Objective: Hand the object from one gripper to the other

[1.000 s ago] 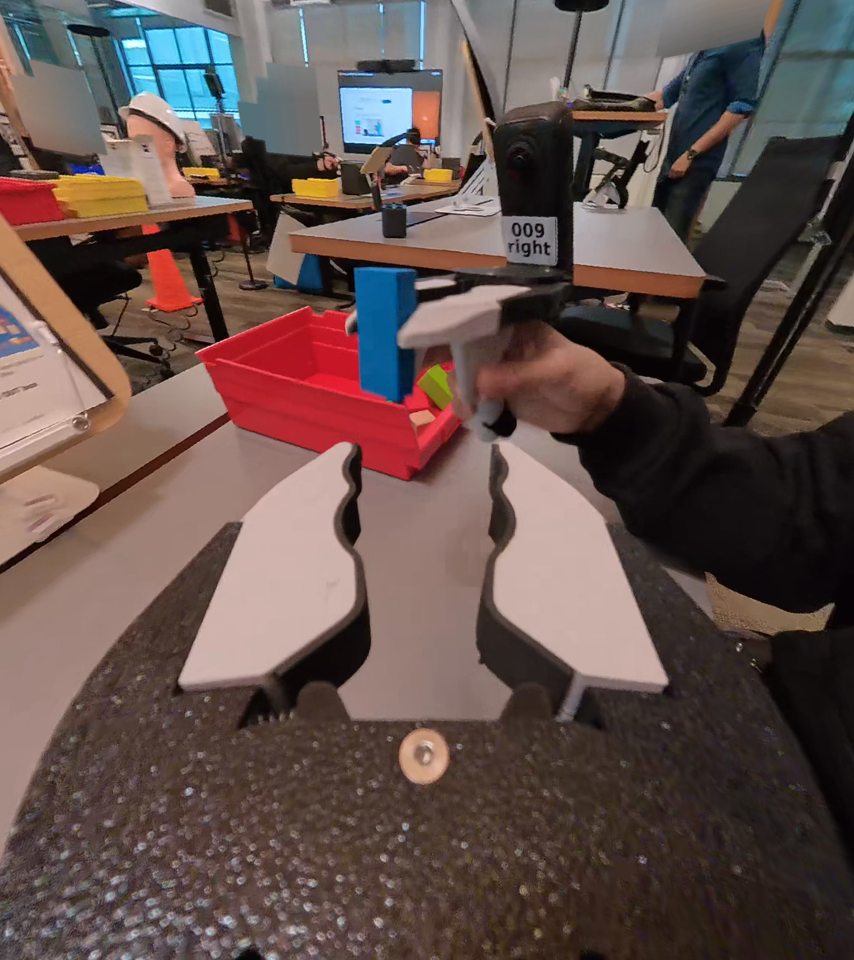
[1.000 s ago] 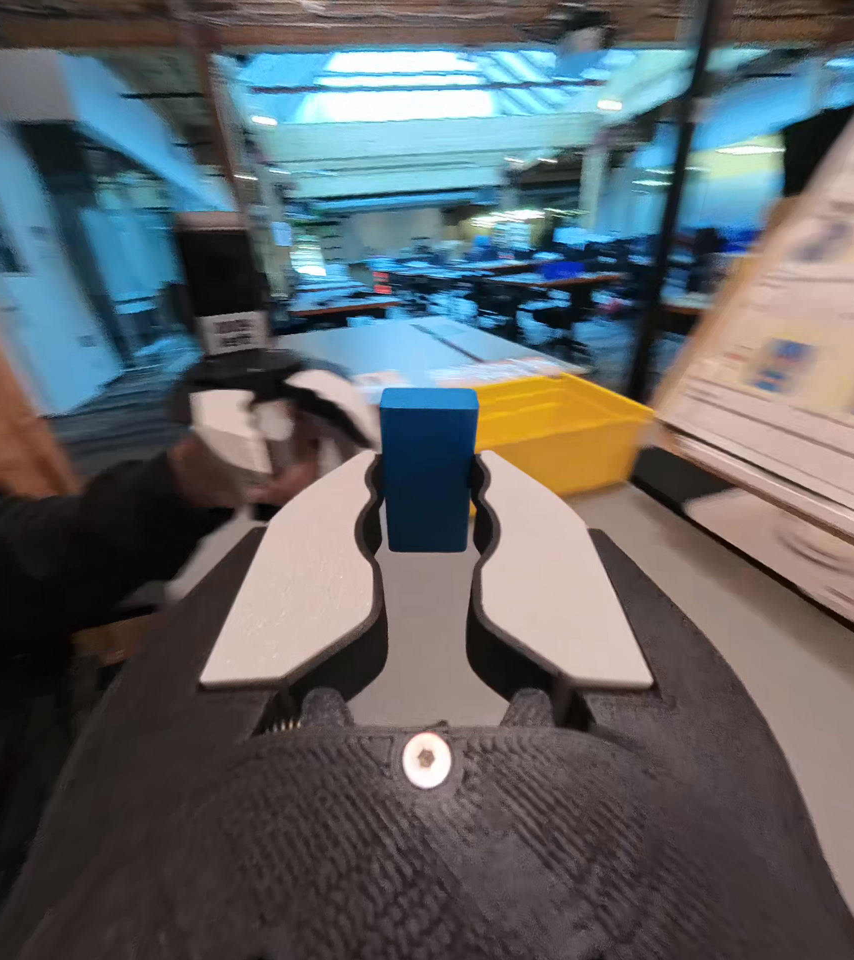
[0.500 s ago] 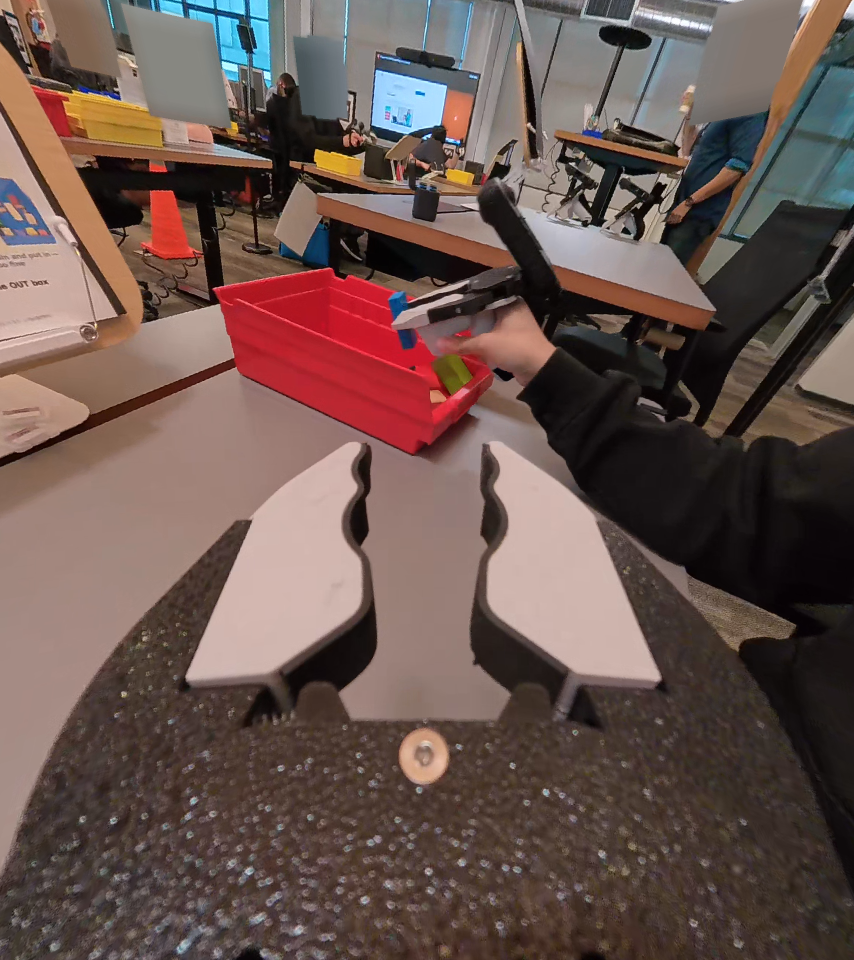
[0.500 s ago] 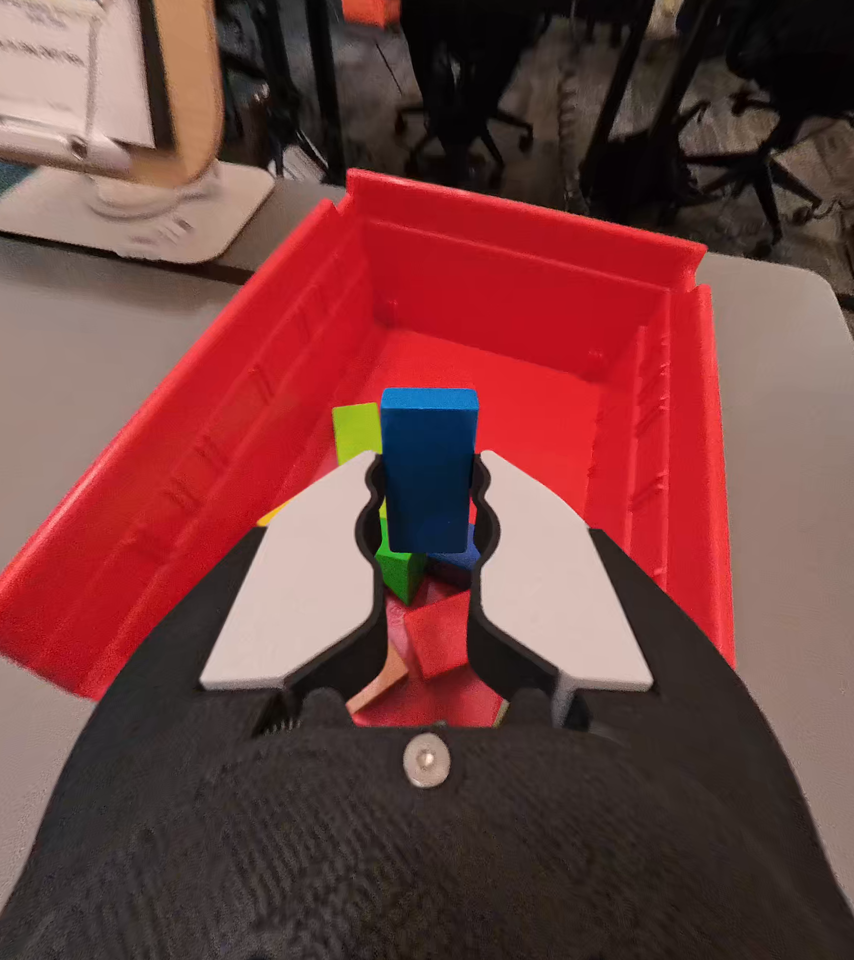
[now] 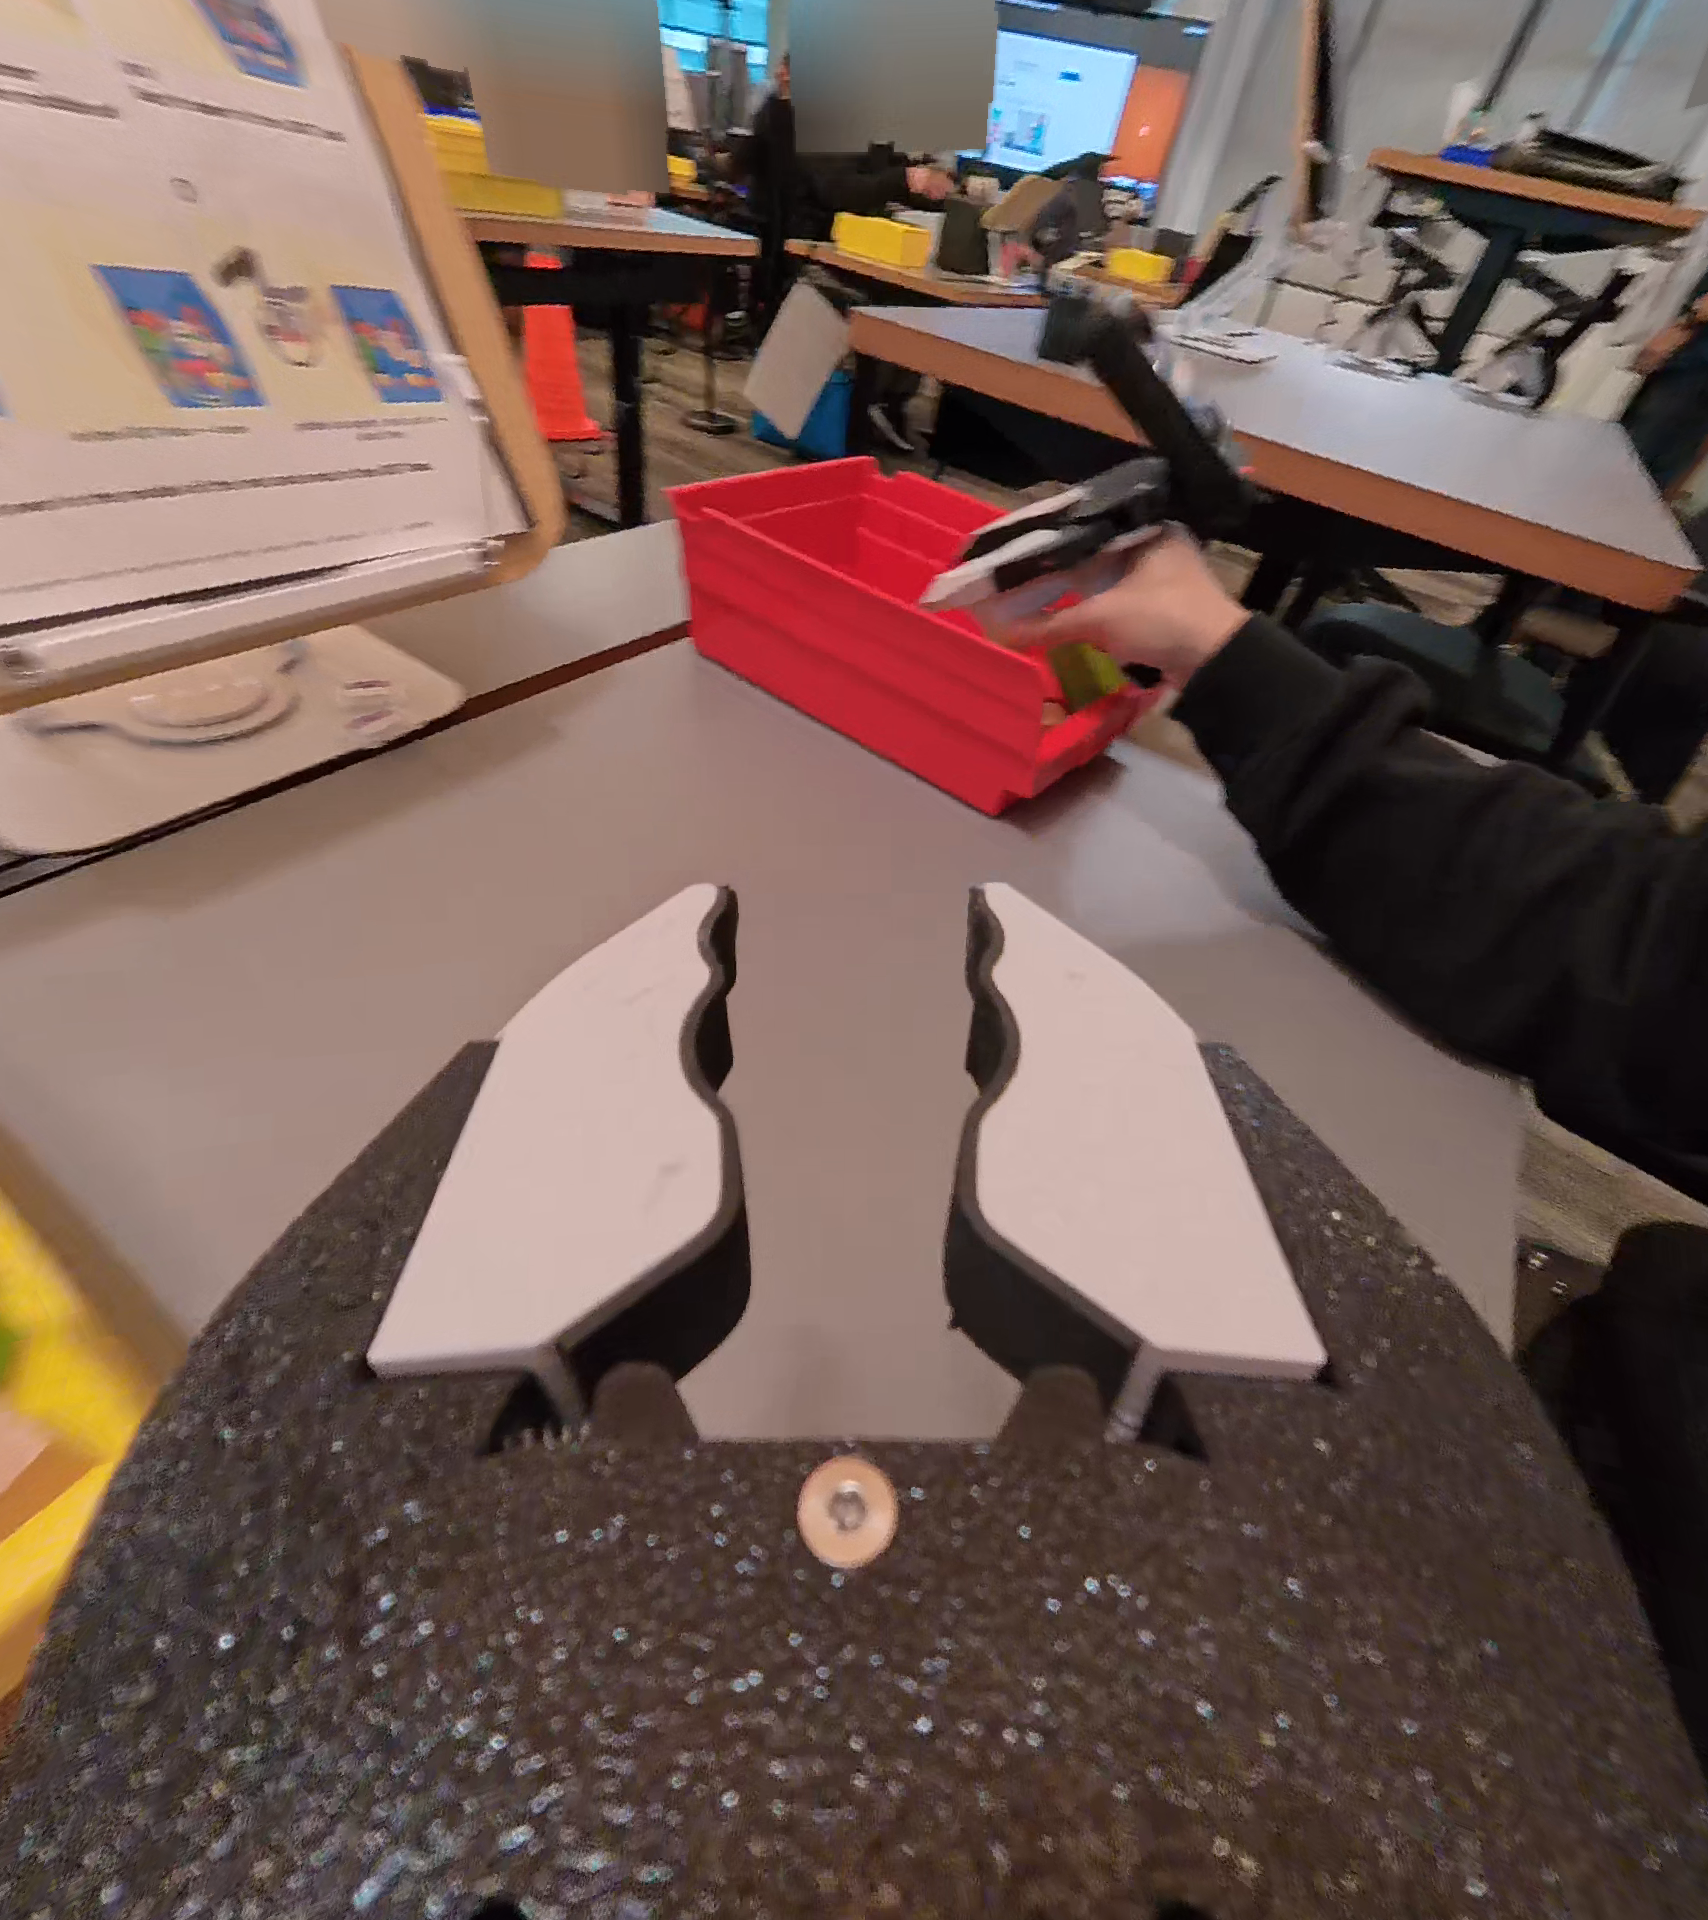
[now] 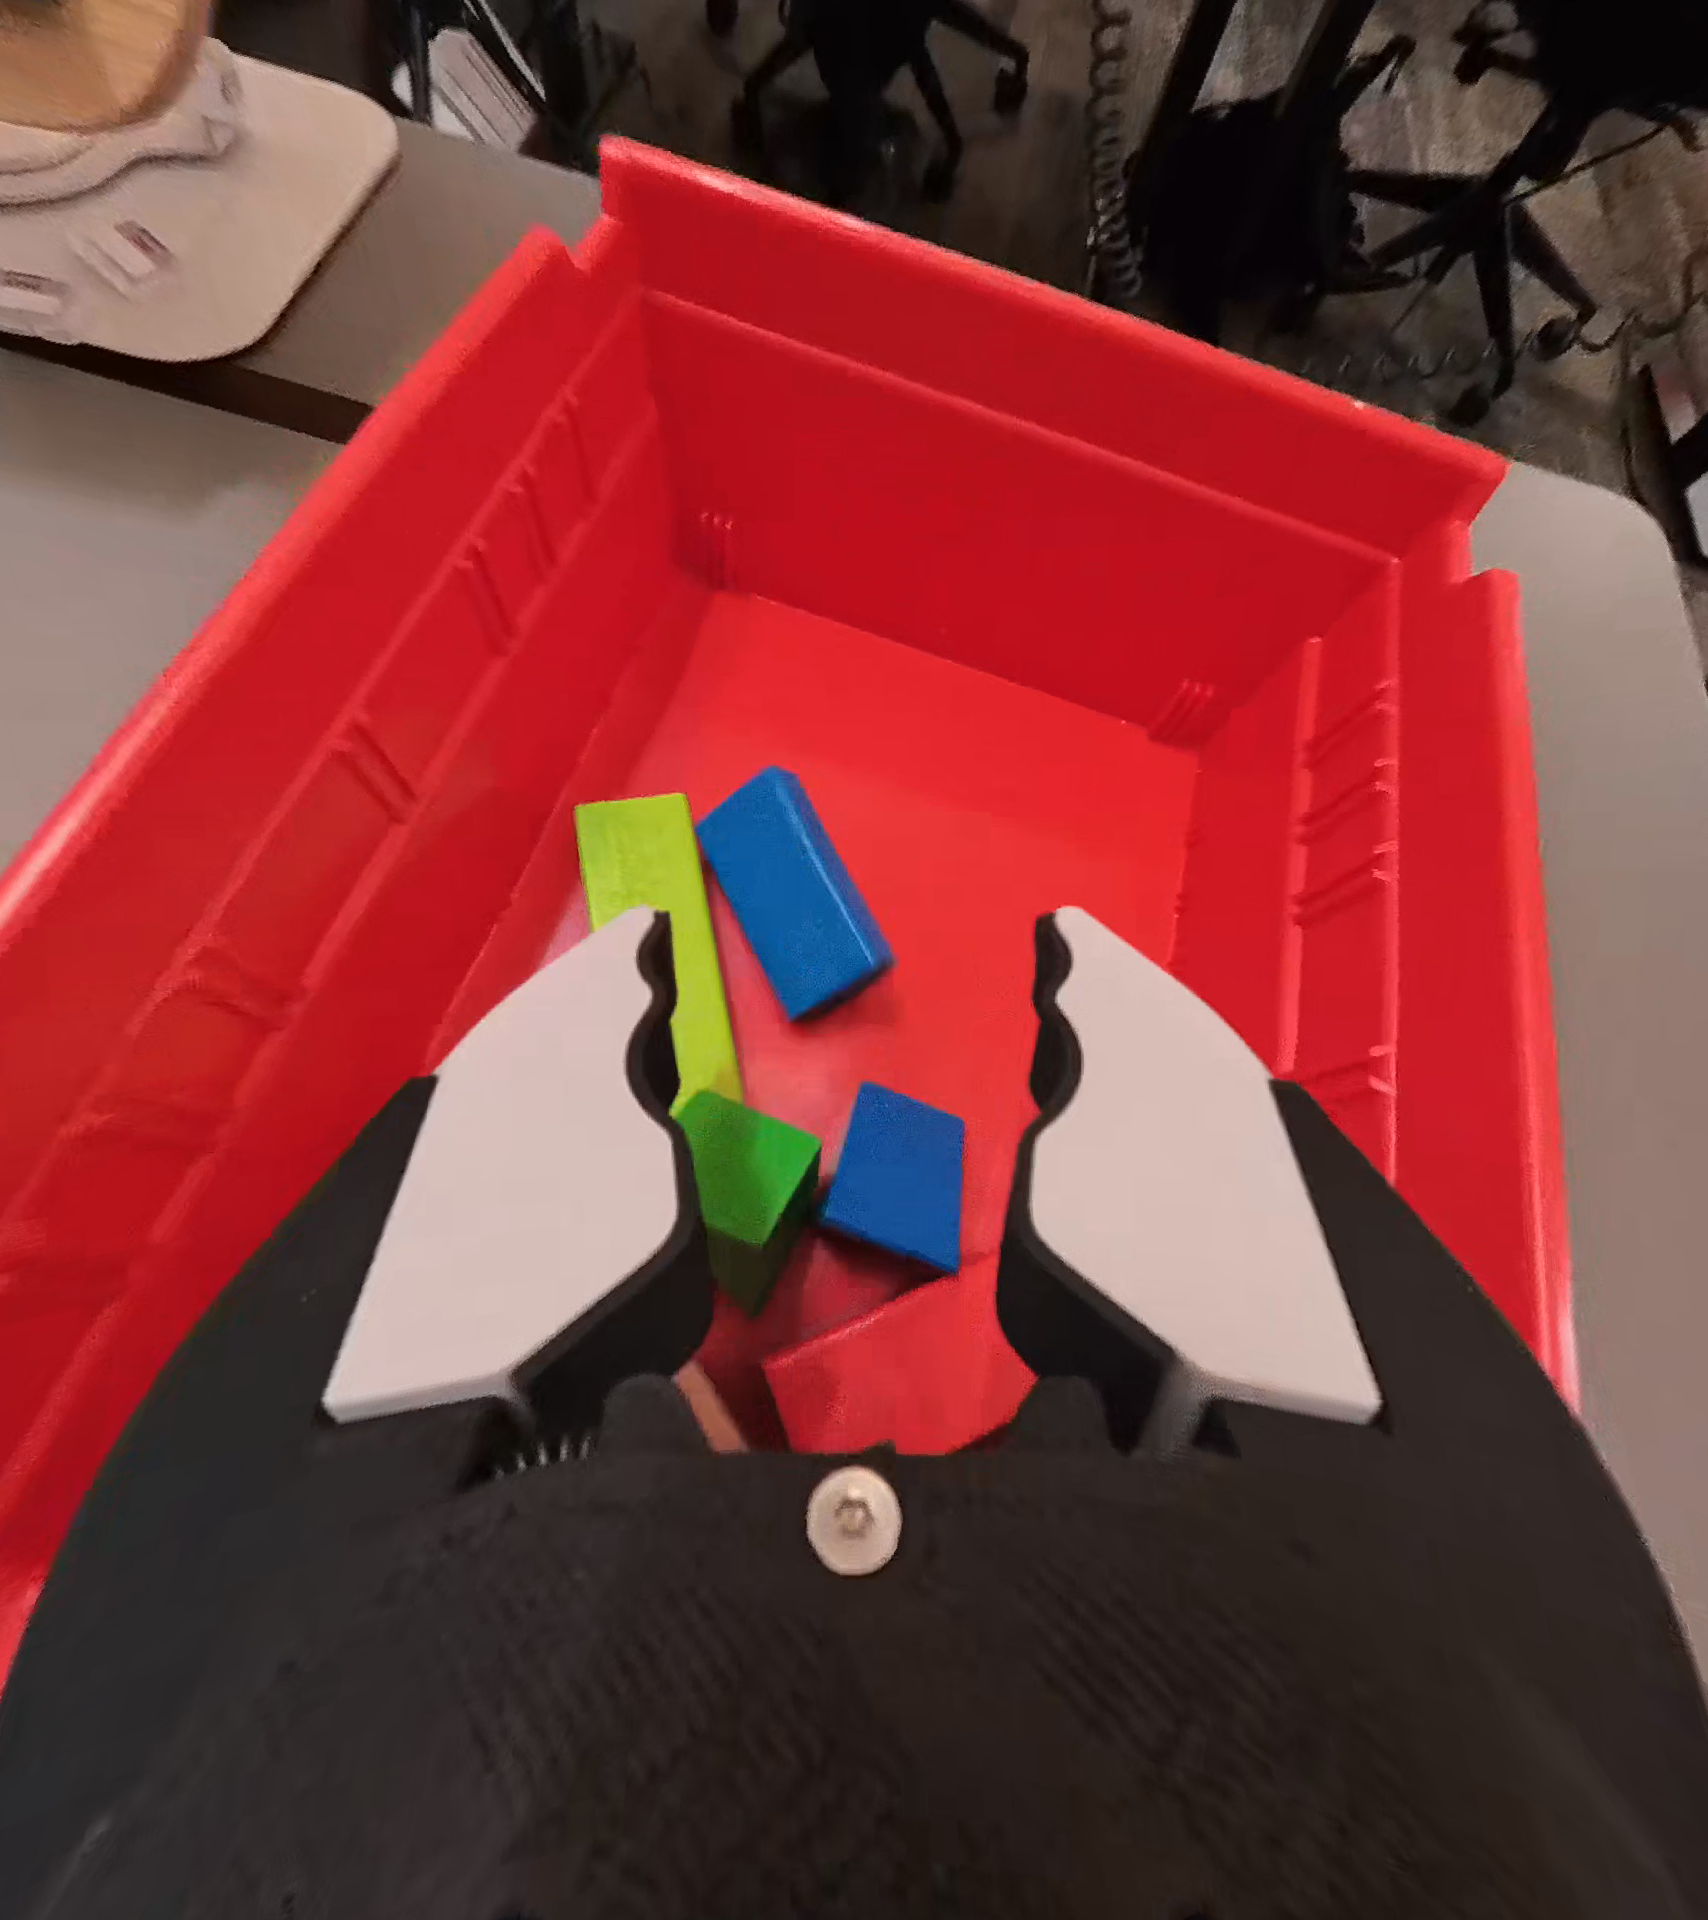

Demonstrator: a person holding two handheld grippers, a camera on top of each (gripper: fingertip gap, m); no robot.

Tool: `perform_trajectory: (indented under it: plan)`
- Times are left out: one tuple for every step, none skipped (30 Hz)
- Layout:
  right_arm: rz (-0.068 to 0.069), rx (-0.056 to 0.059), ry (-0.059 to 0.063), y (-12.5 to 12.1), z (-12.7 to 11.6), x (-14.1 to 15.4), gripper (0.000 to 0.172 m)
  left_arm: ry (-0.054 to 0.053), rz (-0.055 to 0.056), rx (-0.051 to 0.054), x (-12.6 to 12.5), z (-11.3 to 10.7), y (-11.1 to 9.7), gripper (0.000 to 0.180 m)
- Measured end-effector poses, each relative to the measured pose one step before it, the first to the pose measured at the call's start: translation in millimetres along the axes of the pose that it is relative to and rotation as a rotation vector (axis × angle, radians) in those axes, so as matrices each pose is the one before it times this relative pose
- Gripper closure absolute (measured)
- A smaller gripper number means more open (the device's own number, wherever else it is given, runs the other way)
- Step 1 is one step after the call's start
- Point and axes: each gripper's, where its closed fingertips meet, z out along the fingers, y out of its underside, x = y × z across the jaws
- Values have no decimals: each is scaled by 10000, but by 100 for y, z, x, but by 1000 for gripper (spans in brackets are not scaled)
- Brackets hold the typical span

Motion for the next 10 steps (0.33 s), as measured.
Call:
perform_trajectory:
  plan:
    - [38,197,-67,-163,-651,-377,101,-426,-43,6,-1001,-914,-222,139]
    - [79,202,-83,-138,-758,-456,97,-536,-62,-16,-1283,-969,-234,139]
    - [77,242,-107,-175,-880,-540,94,-647,-58,-71,-1583,-960,-198,139]
    - [126,314,-170,-295,-927,-669,91,-745,-62,-137,-1868,-890,-157,139]
    - [206,414,-238,-455,-924,-803,90,-802,-88,-206,-2105,-748,-107,138]
    - [264,499,-331,-587,-871,-976,89,-762,-123,-244,-2140,-557,-84,138]
    - [265,482,-419,-576,-773,-1111,89,-644,-172,-300,-2057,-303,-13,138]
    - [256,400,-371,-478,-673,-1050,89,-445,-201,-393,-1815,-39,78,137]
    - [254,317,-260,-392,-575,-870,90,-195,-149,-449,-1413,238,145,134]
    - [212,236,-204,-302,-482,-790,89,-9,-48,-499,-1053,462,238,130]
